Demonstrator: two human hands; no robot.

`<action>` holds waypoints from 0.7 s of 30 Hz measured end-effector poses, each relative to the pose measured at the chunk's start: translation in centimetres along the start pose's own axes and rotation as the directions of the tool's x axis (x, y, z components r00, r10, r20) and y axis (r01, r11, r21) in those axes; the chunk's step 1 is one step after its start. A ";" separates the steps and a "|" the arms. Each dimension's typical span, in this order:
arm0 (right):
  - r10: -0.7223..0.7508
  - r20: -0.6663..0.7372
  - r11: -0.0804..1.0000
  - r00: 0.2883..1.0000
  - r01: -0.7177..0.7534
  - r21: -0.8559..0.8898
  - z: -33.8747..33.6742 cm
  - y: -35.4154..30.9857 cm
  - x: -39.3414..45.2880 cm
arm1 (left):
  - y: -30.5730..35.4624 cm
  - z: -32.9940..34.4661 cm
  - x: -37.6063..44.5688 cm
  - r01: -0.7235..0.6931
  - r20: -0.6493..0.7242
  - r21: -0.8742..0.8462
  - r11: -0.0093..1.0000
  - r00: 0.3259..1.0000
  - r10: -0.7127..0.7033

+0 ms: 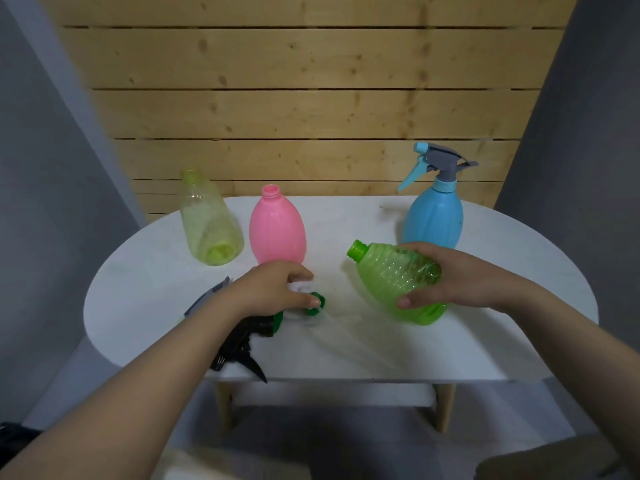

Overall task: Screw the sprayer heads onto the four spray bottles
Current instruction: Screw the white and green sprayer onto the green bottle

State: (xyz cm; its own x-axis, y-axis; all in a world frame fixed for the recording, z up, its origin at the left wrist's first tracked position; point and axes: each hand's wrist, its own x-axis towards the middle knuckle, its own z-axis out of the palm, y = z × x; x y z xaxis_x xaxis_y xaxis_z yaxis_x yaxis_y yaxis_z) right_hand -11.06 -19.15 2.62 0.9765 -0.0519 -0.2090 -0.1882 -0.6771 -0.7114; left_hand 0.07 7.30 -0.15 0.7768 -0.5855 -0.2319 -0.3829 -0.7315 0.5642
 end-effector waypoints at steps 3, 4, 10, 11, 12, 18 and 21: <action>-0.006 0.008 1.000 1.000 0.006 0.007 -0.7 0.3 -0.3 | 0.1 -0.5 -0.2 -0.046 -0.097 -0.116 0.992 0.995 0.034; -0.008 0.014 1.000 1.000 0.007 0.023 -1.1 0.5 -0.4 | 0.2 -0.8 -0.3 -0.063 -0.141 -0.153 0.986 0.989 0.041; -0.034 0.092 0.996 0.995 0.026 0.079 -3.0 1.5 -1.2 | 0.6 -1.7 -1.5 -0.193 -0.418 -0.271 0.943 0.906 0.065; -0.033 0.104 0.996 0.994 0.024 0.083 -3.2 1.6 -1.3 | 0.5 -1.7 -1.7 -0.191 -0.449 -0.288 0.938 0.892 0.044; -0.033 0.114 0.995 0.993 0.022 0.093 -3.3 1.8 -1.3 | 0.3 -1.8 -1.8 -0.183 -0.472 -0.299 0.936 0.881 0.022; -0.039 0.141 0.993 0.989 0.022 0.120 -3.1 2.3 -1.2 | -0.9 -2.1 -2.2 -0.121 -0.522 -0.420 0.899 0.843 -0.130; -0.034 0.149 0.992 0.988 0.015 0.122 -3.2 2.4 -1.1 | -1.3 -2.5 -2.4 -0.105 -0.513 -0.470 0.876 0.840 -0.175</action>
State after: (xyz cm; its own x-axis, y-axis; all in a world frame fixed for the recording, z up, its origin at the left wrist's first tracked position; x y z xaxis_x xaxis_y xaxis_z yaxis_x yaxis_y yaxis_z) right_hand -12.22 -23.00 3.28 0.9557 0.0812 -0.2828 -0.1845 -0.5834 -0.7910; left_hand -0.05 10.58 1.64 0.9764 -0.1842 0.1131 -0.1817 -0.4155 0.8913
